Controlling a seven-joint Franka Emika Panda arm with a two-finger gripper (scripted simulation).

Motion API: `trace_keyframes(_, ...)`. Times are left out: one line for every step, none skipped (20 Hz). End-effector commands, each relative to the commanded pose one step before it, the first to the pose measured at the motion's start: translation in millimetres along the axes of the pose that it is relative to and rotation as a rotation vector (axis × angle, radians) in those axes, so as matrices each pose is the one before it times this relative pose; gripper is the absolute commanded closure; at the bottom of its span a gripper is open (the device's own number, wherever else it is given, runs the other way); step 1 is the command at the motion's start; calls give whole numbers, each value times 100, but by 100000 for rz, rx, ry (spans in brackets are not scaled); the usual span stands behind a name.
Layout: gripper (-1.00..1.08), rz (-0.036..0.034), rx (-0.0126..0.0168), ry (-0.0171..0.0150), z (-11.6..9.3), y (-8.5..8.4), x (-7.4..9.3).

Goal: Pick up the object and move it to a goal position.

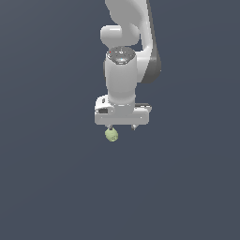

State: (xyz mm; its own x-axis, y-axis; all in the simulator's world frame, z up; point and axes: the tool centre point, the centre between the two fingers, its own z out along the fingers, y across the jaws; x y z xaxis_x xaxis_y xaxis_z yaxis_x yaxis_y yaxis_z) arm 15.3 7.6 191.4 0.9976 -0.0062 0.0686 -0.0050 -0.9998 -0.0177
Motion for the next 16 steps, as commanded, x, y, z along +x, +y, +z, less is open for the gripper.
trace_keyframes(-92,0,0,0,0,1,0)
trace_keyframes(-92,188,19,-51,-10,52,-21)
trace_keyframes(-92,589,64,-160,-21,178,-59)
trace_keyframes(-92,951,106,-258,-39,280,-97)
trace_keyframes(-92,1324,150,-358,-53,391,-133)
trace_keyframes(-92,1578,184,-425,-65,464,-156)
trace_keyframes(-92,1273,153,-342,-52,374,-123)
trace_keyframes(-92,874,107,-234,-37,256,-83)
trace_keyframes(-92,482,60,-129,-20,142,-45)
trace_keyframes(-92,66,8,-18,-6,13,-9)
trace_keyframes(-92,-257,-32,69,14,-69,26)
trace_keyframes(-92,-178,-21,36,13,-39,11)
trace_keyframes(-92,-152,-14,-20,33,27,-17)
trace_keyframes(-92,-281,-26,-39,59,34,-30)
trace_keyframes(-92,-404,-37,-46,83,50,-40)
trace_keyframes(-92,-547,-51,-54,107,53,-50)
